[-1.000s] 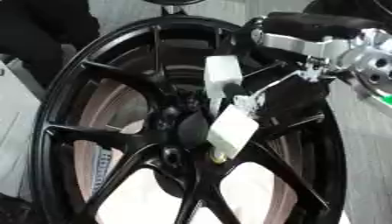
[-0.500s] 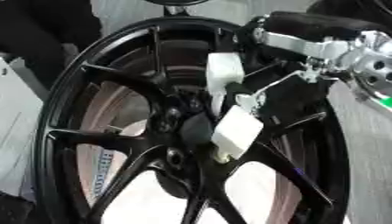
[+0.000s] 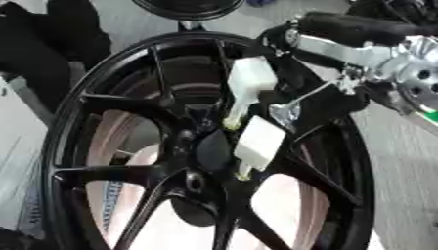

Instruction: Pull the pin out of the wheel hub.

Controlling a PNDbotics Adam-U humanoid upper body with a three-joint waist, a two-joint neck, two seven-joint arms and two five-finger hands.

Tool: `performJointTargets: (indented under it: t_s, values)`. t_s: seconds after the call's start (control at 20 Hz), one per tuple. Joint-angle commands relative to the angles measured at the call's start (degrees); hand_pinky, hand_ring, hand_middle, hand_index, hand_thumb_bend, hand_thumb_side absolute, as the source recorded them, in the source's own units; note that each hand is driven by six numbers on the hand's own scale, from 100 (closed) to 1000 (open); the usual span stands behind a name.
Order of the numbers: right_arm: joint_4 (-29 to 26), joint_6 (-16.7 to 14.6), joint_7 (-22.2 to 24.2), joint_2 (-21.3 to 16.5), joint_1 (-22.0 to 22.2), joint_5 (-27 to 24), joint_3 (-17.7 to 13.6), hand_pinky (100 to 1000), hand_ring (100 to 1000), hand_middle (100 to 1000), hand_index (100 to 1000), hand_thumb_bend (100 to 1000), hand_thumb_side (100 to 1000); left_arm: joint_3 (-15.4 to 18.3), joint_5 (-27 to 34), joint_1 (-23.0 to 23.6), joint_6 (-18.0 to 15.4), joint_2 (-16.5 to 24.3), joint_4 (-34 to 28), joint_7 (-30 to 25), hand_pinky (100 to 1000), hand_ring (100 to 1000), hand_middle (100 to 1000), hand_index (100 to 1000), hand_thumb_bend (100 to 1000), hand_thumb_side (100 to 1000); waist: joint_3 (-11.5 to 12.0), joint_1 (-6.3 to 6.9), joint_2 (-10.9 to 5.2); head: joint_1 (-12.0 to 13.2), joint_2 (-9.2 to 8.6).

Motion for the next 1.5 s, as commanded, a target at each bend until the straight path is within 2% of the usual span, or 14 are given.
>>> performJointTargets:
  t_s: [0.05,0.3,0.7,0.85,1.2,1.4,1.5]
  values:
    - [-0.99,4.08,3.5,-1.71,-1.12,0.41,-1.18,891,640,254,403,100,142,0.08,0.24,-0.06,0.37,0.65,-0.95,-0.06,654,516,544,708,139,388,0.06,0.77,-1.81,-0.25,-0.55]
    - [-1.34,4.62,3.89,-1.98,-1.72,0.28,-1.47,901,637,247,392,100,105,0.23,0.22,0.26,0.7,0.58,-0.95,-0.06,655,518,546,709,139,386,-0.33,1.06,-3.12,-0.42,-0.66]
    - [-1.28,5.21,5.22,-2.61,-2.21,1.65,-2.21,920,641,244,391,139,122,0.38,0.46,0.56,0.75,0.55,-0.95,-0.01,657,520,547,709,144,378,-1.17,1.74,-5.73,-0.68,-1.55]
    - [-0.31,5.52,4.58,-3.14,-1.65,2.33,-3.33,913,637,239,389,120,111,0.4,0.55,0.54,0.78,0.45,-0.95,-0.02,657,520,547,710,146,377,-1.24,1.98,-6.22,-1.26,-1.73]
    - [5.38,6.92,-2.05,-6.83,0.78,1.81,-9.31,877,618,209,374,100,100,0.44,0.69,0.51,0.82,0.32,-0.95,0.05,657,521,547,710,148,375,-1.35,2.52,-6.76,-2.27,-1.23]
    - [7.02,7.08,-6.21,-11.35,4.22,0.65,-13.97,867,612,200,369,103,100,0.48,0.71,0.48,0.83,0.38,-0.95,0.1,657,521,548,710,149,373,-1.82,2.73,-6.84,-2.21,-0.61]
    - [6.2,7.37,-8.24,-15.1,7.65,-0.64,-17.11,868,612,199,369,113,100,0.54,0.71,0.37,0.76,0.5,-0.95,0.15,657,521,548,710,150,371,-2.24,2.86,-6.8,-1.83,-0.11]
